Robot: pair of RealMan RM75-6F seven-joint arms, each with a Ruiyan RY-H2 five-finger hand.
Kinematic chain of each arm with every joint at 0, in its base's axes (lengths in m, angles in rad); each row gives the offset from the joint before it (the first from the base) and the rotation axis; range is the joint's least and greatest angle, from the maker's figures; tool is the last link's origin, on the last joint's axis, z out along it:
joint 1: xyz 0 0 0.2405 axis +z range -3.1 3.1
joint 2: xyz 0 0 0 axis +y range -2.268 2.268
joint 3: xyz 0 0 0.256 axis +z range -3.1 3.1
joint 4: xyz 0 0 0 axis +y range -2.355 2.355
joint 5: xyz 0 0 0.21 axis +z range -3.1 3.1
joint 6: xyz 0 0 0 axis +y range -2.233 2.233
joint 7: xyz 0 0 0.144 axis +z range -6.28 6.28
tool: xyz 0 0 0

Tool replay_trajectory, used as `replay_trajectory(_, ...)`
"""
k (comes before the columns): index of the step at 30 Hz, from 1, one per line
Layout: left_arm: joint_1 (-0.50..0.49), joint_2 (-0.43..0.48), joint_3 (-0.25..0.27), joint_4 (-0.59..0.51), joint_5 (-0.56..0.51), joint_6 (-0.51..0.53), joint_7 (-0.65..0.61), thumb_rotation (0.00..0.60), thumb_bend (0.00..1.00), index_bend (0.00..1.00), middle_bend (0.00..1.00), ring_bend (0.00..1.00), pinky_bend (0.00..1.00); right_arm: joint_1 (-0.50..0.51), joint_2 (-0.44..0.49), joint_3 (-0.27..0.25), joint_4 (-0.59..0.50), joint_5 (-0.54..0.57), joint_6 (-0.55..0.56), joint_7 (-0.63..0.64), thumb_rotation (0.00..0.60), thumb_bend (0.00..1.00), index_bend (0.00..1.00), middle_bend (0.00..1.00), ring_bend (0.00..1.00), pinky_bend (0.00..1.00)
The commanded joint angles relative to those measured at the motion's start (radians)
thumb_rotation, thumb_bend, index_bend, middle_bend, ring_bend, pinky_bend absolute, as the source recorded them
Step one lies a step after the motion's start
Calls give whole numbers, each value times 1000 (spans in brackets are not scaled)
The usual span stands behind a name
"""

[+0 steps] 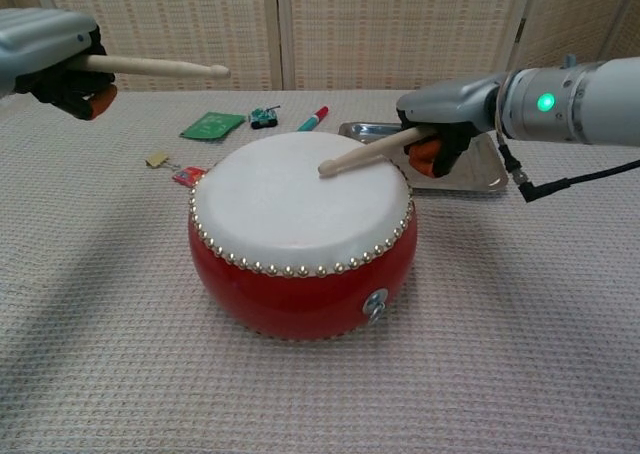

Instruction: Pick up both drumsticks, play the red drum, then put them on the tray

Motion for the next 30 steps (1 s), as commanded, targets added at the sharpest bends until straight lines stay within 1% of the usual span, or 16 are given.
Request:
replay_trajectory(1, 10, 8, -3, 3, 2, -3, -21, 600, 623, 1000, 1000, 982, 1000, -12, 7, 29, -14, -13, 25, 45, 600, 866, 1000, 1000, 1000, 1000)
replay_trajectory(3, 15, 9, -1, 10, 2, -7, -36, 600, 622, 1000, 1000, 982, 1000, -36, 40, 69, -41, -40, 36, 122, 600, 866, 1000, 1000, 1000, 1000)
replay_trajectory(6, 22, 11, 2, 19, 7, -11, -55, 600, 622, 1000, 1000, 982, 1000, -68, 90, 110, -49, -57, 29, 217, 600, 866, 1000, 1000, 1000, 1000)
replay_trajectory(8, 27, 13, 5, 23, 10, -13, -64, 600, 622, 1000, 1000, 982, 1000, -78, 104, 117, -25, -49, 10, 249, 600, 866, 1000, 1000, 1000, 1000)
replay_trajectory(11, 35, 15, 8, 29, 14, -15, -79, 600, 622, 1000, 1000, 982, 1000, -82, 89, 110, 59, -19, -35, 272, 600, 863, 1000, 1000, 1000, 1000)
replay_trajectory(16, 44, 20, 13, 30, 20, -17, -89, 600, 622, 1000, 1000, 982, 1000, -69, -6, 102, 260, 36, -129, 304, 600, 767, 1000, 1000, 1000, 1000)
replay_trajectory(24, 59, 35, 22, 21, 30, -20, -94, 600, 623, 1000, 1000, 982, 1000, -30, -196, 121, 613, 51, -271, 360, 600, 642, 1000, 1000, 999, 1000)
replay_trajectory(26, 61, 39, 20, 22, 26, -24, -100, 600, 623, 1000, 1000, 982, 1000, -18, -241, 128, 695, 44, -305, 372, 600, 612, 1000, 997, 973, 1000)
replay_trajectory(28, 63, 43, 20, 23, 22, -29, -105, 600, 622, 1000, 1000, 982, 1000, -7, -277, 136, 762, 38, -333, 383, 600, 596, 1000, 979, 918, 992)
replay_trajectory(30, 65, 45, 22, 24, 22, -33, -106, 600, 622, 1000, 1000, 982, 1000, 7, -316, 148, 836, 27, -364, 398, 600, 570, 983, 937, 845, 958)
